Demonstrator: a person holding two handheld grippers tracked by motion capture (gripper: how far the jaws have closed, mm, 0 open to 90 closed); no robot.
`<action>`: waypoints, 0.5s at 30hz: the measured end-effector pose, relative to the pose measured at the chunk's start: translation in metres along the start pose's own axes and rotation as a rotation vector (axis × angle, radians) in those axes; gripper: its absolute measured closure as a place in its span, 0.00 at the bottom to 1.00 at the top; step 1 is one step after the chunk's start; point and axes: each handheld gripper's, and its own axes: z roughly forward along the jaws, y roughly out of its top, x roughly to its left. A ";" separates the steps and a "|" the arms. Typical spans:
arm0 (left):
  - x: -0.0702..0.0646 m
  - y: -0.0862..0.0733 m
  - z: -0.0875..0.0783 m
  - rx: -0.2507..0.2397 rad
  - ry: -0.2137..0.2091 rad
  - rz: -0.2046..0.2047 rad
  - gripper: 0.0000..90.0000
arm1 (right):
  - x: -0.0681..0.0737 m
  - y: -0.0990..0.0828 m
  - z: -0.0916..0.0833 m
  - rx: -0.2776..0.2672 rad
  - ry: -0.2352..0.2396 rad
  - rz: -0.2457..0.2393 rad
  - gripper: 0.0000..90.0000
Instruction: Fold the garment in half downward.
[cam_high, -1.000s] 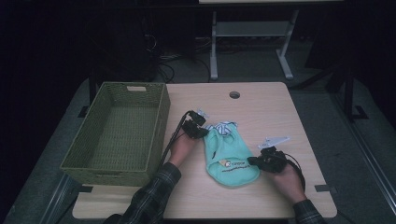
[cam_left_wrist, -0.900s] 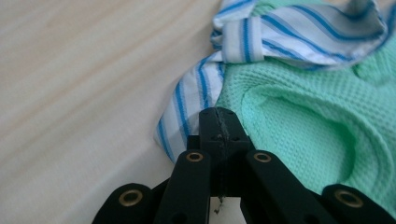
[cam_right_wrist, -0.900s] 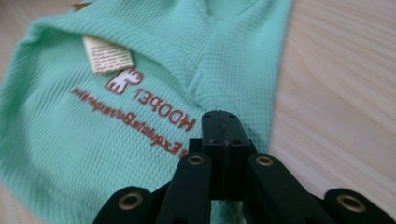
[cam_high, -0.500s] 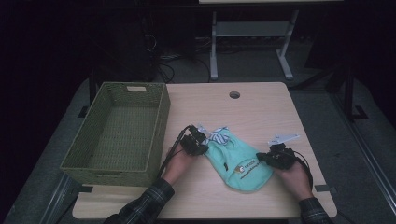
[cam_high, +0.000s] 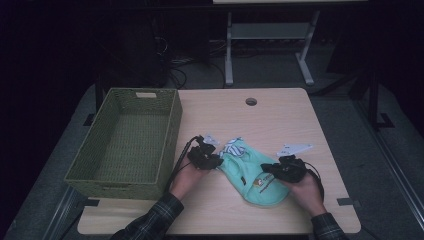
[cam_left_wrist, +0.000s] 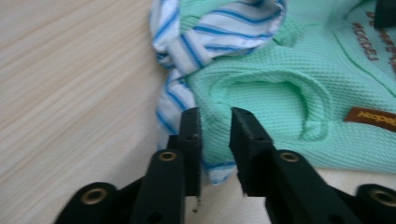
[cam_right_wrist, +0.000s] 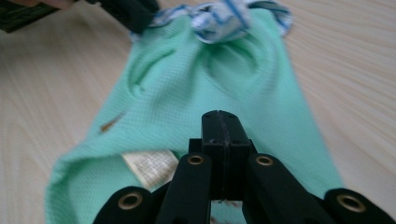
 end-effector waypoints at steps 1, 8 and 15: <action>0.001 0.000 0.000 0.000 0.010 0.000 0.77 | 0.003 0.002 0.003 0.001 0.007 -0.007 1.00; 0.010 -0.003 0.004 0.002 0.044 -0.022 0.56 | 0.015 0.005 0.026 0.044 0.040 -0.033 1.00; 0.013 -0.003 0.015 0.026 0.042 0.003 0.48 | 0.016 0.002 0.034 0.081 0.031 -0.052 1.00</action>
